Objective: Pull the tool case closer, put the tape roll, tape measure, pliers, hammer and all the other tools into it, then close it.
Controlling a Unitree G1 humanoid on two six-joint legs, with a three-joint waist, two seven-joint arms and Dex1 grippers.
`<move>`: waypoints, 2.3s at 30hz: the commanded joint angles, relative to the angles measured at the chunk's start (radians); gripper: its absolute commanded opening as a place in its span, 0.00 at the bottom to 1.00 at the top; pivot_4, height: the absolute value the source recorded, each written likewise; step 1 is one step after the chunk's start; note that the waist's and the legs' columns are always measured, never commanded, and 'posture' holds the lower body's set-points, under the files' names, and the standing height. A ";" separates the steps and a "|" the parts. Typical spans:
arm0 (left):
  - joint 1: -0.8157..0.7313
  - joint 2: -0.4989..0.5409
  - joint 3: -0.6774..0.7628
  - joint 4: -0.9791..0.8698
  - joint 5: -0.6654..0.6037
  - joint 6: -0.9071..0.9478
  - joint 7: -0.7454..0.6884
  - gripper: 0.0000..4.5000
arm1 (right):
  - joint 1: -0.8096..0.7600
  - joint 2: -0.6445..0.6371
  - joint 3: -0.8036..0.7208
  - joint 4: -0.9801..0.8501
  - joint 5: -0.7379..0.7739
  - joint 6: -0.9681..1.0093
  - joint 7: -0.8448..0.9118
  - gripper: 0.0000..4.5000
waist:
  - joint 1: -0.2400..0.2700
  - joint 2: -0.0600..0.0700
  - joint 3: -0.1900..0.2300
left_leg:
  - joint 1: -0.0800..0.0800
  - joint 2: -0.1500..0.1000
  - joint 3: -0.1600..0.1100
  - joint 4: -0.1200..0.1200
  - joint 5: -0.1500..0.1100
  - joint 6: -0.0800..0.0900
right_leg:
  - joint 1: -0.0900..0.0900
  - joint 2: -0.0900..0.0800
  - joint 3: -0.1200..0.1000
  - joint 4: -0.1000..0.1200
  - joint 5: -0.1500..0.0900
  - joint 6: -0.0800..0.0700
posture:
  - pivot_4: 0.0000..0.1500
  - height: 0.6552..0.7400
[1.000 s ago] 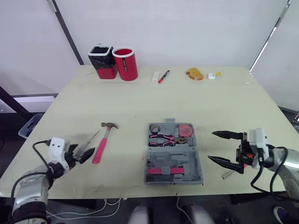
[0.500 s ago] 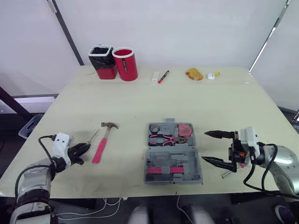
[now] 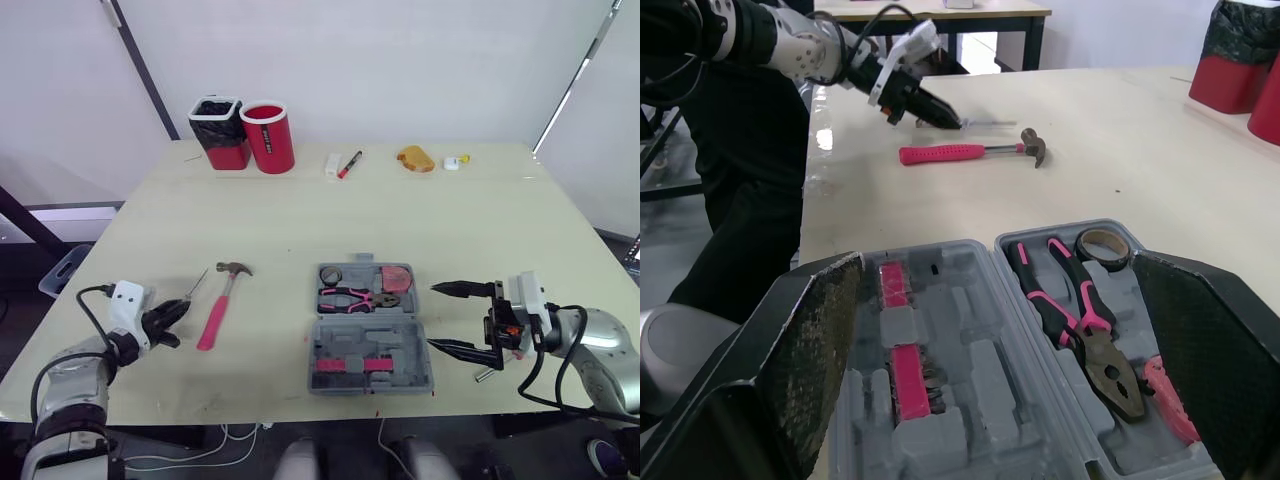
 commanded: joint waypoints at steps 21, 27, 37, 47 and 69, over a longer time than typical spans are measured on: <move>0.142 0.154 -0.164 -0.811 -0.119 0.486 -0.143 0.03 | 0.021 -0.024 -0.027 -0.019 0.013 0.000 0.044 1.00 | 0.000 0.000 0.001 | 0.000 0.000 0.000 0.000 0.000 0.000 | 0.000 0.001 0.000 0.000 0.000 0.000 | 1.00 1.00; 0.020 0.200 -0.331 -0.835 -0.063 0.514 -0.264 0.03 | 0.025 -0.038 -0.037 0.003 0.003 -0.018 0.056 1.00 | -0.002 0.000 0.001 | 0.000 0.000 0.000 0.000 0.000 0.000 | 0.000 0.002 0.002 0.000 0.000 0.000 | 1.00 1.00; -0.243 0.120 -0.623 -0.832 0.039 0.569 -0.411 0.03 | 0.041 -0.064 -0.073 0.072 0.002 -0.052 0.085 1.00 | 0.003 0.000 0.001 | 0.000 -0.001 -0.001 0.001 0.000 0.000 | 0.000 0.004 0.003 0.000 0.000 0.000 | 1.00 1.00; -0.381 -0.052 -0.803 -0.735 0.174 0.566 -0.423 0.03 | 0.065 -0.058 -0.079 0.067 -0.022 -0.085 0.056 1.00 | 0.002 0.000 0.002 | -0.001 -0.001 -0.001 0.002 0.000 0.000 | 0.001 0.005 0.004 0.000 0.000 0.000 | 1.00 1.00; -0.487 -0.162 -0.933 -0.584 0.350 0.579 -0.453 0.03 | 0.074 -0.060 -0.087 0.034 -0.032 -0.087 0.000 1.00 | 0.001 0.000 0.002 | -0.001 -0.001 -0.003 0.003 0.000 0.000 | 0.001 0.006 0.004 0.001 0.000 0.000 | 1.00 1.00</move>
